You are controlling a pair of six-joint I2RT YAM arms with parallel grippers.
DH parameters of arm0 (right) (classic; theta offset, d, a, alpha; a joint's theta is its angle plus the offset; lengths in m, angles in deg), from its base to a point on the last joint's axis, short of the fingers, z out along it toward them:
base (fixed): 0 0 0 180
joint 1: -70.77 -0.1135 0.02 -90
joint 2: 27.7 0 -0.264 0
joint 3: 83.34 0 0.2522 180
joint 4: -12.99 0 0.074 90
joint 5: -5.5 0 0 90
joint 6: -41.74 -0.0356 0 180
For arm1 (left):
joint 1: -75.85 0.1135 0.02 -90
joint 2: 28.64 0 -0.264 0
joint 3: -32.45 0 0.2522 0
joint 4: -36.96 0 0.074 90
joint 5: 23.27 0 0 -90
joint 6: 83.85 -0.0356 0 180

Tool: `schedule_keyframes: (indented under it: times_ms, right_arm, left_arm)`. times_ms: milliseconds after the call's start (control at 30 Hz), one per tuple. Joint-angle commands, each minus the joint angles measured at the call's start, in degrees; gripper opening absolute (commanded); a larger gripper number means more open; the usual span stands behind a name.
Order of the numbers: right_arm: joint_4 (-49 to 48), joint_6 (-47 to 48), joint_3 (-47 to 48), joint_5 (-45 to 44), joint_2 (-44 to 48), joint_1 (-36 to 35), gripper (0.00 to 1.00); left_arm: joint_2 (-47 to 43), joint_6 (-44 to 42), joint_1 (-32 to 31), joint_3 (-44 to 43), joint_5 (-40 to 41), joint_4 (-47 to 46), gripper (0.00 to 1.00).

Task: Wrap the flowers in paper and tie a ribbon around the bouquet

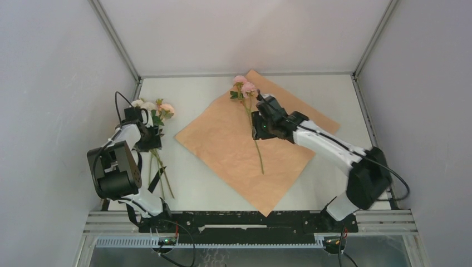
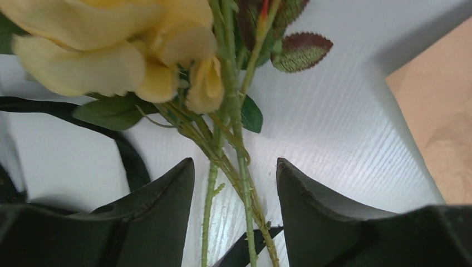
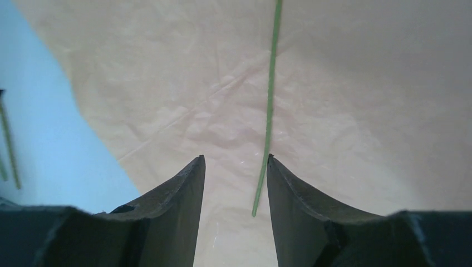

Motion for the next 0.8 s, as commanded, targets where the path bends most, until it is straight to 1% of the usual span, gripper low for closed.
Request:
schedule_keyframes:
  times_ms: [0,133,267,400,533,600,667,700,733,767]
  right_arm:
    - [-4.7,0.4,-6.7,-3.1,12.9,0.1,0.54]
    - [-9.8,0.6,-13.3,-5.6,20.0,1.0,0.54]
    - [-13.2,-0.2,-17.8,-6.1,23.6,2.9,0.54]
    - [-16.1,1.2,-20.3,-5.2,24.0,4.9,0.54]
    - [-18.4,3.7,-21.2,-3.8,22.2,7.0,0.54]
    - [-20.3,4.9,-21.7,-1.9,21.2,8.6,0.54]
    - [-22.3,5.9,-21.8,1.6,19.6,10.7,0.54]
    - [-23.1,6.2,-21.8,3.5,18.7,11.9,0.54]
    - [-23.7,6.3,-21.8,4.8,18.3,13.0,0.53]
    - [-24.0,6.2,-21.7,6.3,18.0,14.0,0.53]
  left_arm:
    - [-2.2,-0.7,0.3,3.0,-4.2,-2.3,0.61]
    - [-2.5,-0.6,0.2,3.1,-4.1,-2.5,0.63]
    - [0.5,-1.2,0.1,0.8,-4.6,-1.1,0.65]
    - [5.8,-0.8,0.1,-3.8,-3.0,0.6,0.64]
    - [9.7,-1.0,-0.3,-9.2,-2.8,4.3,0.64]
    - [11.8,-1.5,-0.6,-11.8,-0.1,6.6,0.65]
    - [13.5,-1.5,-0.5,-14.3,0.5,8.9,0.65]
    - [14.0,-0.9,-0.5,-15.2,1.8,9.7,0.62]
    - [14.3,-0.4,-0.6,-15.6,2.4,10.0,0.57]
    - [14.4,-0.2,-0.6,-15.6,2.5,10.1,0.49]
